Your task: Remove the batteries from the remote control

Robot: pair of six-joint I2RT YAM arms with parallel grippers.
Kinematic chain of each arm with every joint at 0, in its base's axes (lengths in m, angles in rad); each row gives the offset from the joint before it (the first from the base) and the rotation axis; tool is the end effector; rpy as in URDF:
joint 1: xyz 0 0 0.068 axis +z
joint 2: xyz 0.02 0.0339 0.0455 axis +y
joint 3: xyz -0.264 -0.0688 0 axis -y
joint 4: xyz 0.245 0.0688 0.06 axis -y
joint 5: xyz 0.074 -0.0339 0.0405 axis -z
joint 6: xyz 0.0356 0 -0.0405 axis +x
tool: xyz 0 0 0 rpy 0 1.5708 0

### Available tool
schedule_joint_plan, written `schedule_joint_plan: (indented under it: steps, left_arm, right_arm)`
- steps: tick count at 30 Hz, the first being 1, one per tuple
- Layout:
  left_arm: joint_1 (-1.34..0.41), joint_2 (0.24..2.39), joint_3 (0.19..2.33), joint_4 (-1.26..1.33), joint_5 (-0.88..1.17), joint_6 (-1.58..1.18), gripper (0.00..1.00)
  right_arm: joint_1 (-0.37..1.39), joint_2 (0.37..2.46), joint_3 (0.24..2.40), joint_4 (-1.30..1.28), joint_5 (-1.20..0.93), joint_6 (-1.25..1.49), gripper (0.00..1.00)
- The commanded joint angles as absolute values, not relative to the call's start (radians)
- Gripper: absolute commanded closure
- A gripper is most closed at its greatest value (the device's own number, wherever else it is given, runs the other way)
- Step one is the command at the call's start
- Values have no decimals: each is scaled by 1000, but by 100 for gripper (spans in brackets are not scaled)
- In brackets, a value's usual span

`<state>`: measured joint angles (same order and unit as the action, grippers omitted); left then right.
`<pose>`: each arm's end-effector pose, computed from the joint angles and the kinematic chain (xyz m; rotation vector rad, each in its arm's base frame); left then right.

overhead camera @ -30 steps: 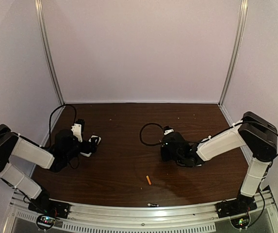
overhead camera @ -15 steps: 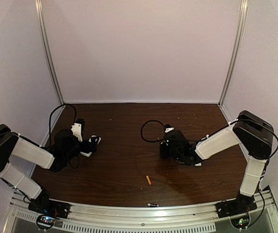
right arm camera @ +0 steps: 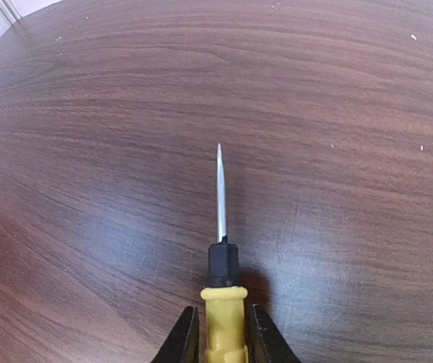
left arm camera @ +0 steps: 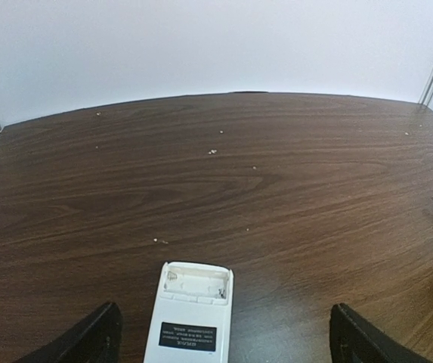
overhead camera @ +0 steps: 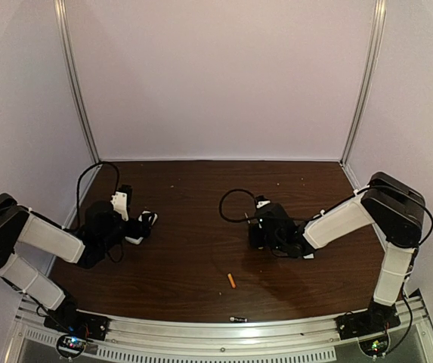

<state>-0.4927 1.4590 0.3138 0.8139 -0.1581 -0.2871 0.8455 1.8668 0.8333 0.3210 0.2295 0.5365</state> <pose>0.2225 -0.1131 0.1420 0.0887 1.9137 -0.3786 0.2423 0.2612 0.1152 -0.2342 2.2927 0.4667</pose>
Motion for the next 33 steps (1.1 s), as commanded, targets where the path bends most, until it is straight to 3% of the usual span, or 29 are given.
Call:
schedule_joint_plan:
  steps: [1,11,25,27,33]
  left_arm:
    - [-498,1470,307,858,-147,-273,3]
    - [-498,1471,306,859,-147,-272,3]
    - [-501,1415,293,841,-126,-276,3]
    - [-504,1410,293,838,-127,-276,3]
    - [-521,1396,296,827,-140,-274,3]
  right_arm:
    - [841,1886,826,281,212,549,75]
    - [841,1859,820,274,212,549,69]
    - [841,1710,799,212,245,515,37]
    - [841,1686,794,200,249,509,24]
    - [843,1608,783,161,272,486,1]
